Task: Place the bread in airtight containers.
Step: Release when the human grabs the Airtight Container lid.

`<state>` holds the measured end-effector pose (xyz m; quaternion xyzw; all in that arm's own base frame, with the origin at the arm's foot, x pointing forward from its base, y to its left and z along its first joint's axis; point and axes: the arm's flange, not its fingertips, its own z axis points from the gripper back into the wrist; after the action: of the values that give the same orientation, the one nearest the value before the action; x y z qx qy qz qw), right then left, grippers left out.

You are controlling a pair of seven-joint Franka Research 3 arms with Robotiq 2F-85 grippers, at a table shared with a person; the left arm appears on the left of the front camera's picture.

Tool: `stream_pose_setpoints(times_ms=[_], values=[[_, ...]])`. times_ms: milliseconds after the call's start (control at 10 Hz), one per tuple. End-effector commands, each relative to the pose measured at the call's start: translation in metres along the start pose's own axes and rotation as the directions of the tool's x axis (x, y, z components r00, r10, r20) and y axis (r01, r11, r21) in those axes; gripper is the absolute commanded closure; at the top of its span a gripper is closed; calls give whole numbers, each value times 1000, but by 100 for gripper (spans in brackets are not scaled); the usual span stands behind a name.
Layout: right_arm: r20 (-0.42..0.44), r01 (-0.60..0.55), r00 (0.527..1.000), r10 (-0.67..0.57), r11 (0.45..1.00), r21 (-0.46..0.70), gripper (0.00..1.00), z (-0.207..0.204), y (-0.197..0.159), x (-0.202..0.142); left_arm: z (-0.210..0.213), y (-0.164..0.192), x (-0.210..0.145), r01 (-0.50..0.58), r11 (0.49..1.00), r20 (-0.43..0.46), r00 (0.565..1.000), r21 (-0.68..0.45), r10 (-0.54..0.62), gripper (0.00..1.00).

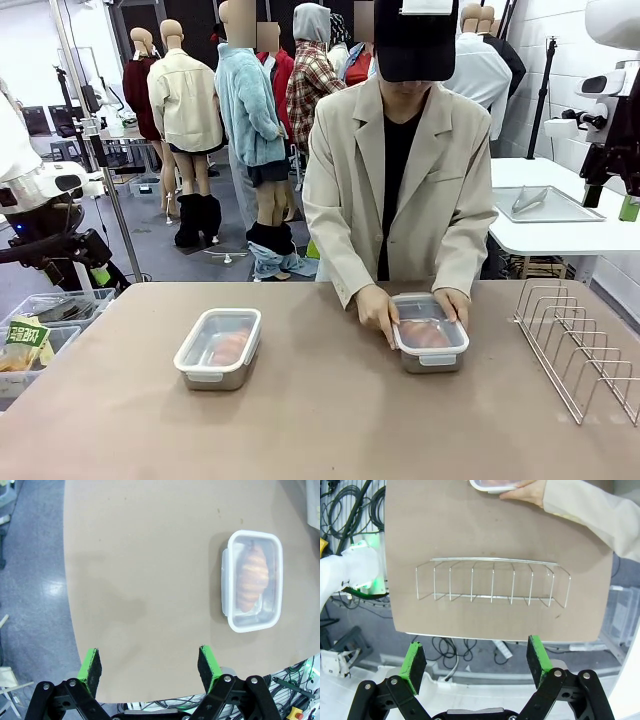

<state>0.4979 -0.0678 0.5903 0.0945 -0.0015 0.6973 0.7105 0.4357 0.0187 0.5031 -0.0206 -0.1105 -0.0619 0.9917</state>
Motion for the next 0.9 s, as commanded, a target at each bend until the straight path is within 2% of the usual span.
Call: stream_pose_setpoints(times_ms=[0,800], values=[[2,6,1000,-6,1000,4,0,1,1,0,1,2,0,-2,1000,2,1000,-3,2,0],[2,6,1000,-6,1000,4,0,1,1,0,1,2,0,-2,1000,2,1000,-3,2,0]])
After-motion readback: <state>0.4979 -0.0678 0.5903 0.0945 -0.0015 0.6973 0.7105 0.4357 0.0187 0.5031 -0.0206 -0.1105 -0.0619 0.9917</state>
